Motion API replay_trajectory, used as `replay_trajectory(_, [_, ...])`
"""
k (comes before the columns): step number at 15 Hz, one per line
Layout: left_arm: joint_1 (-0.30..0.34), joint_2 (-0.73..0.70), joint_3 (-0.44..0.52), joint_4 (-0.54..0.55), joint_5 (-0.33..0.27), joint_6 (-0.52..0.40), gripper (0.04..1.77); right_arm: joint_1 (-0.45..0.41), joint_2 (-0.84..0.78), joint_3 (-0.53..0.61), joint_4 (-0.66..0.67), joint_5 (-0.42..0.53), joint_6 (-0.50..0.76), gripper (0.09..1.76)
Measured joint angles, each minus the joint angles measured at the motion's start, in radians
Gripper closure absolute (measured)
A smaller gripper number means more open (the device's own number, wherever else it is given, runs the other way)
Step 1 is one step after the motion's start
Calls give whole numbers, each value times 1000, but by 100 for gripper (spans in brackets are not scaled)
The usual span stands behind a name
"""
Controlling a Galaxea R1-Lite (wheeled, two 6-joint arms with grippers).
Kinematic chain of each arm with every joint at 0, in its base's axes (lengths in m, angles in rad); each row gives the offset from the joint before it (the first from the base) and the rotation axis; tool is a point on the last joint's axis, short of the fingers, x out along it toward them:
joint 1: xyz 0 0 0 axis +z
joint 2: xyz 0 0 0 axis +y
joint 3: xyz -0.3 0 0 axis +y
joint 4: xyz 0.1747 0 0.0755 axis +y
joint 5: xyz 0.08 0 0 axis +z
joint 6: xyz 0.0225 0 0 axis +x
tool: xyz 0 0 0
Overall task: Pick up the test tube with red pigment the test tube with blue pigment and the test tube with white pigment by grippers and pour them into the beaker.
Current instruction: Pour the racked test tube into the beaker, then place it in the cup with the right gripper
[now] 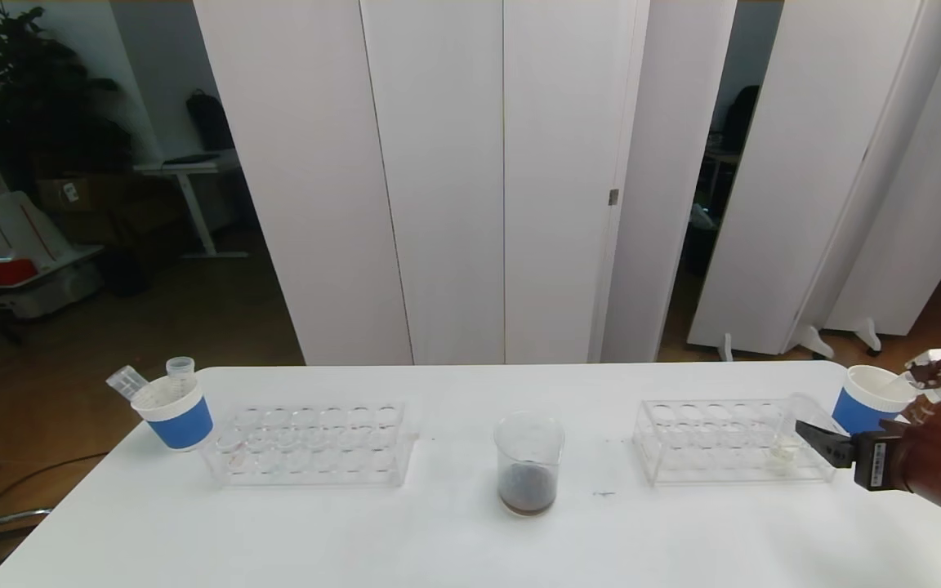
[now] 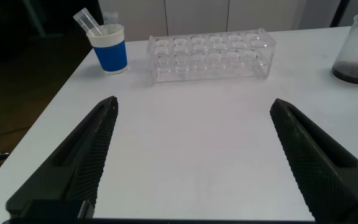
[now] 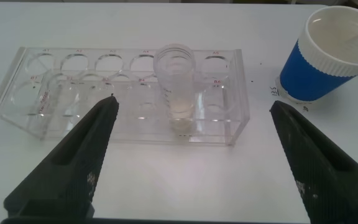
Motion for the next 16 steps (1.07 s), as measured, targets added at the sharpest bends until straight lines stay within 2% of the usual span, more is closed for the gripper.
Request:
replay_trajectory(8, [0,0,0,0,0,0,6,21,108,-5,-90,-4,-99,10])
replay_trajectory(16, [0,0,0,0,0,0,6,40,252,-27,-270,-8,-90,10])
